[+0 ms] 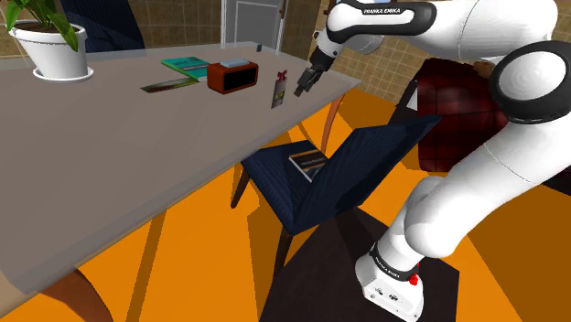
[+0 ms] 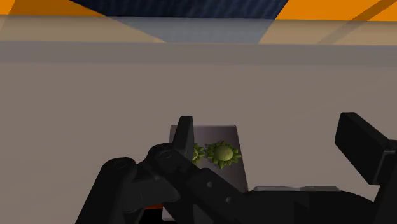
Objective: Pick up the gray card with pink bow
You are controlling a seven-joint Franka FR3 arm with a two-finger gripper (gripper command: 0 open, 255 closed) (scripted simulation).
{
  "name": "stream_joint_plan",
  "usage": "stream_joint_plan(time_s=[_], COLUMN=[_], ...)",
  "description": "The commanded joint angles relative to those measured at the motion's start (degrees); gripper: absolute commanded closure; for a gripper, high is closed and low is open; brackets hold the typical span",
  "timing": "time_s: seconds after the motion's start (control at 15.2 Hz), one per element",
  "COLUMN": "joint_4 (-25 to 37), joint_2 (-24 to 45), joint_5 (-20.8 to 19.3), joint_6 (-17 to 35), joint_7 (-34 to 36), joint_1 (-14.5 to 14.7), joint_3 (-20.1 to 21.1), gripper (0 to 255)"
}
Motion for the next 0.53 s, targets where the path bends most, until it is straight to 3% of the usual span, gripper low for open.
stream_joint_plan(time_s=[0.0,0.4,0.46], joint_4=[4.3,20.4,21.1], joint_2=[4.6,19.6,20.2], joint_5=[4.2,18.7,19.2], joint_6=[0.2,-3.9,-4.1], joint_7=[-4.8,-16.7,-17.1], joint_1=[0.4,-1.8,-2.2], joint_3=[-2.3,-6.0,-5.9], gripper=[0,0,0])
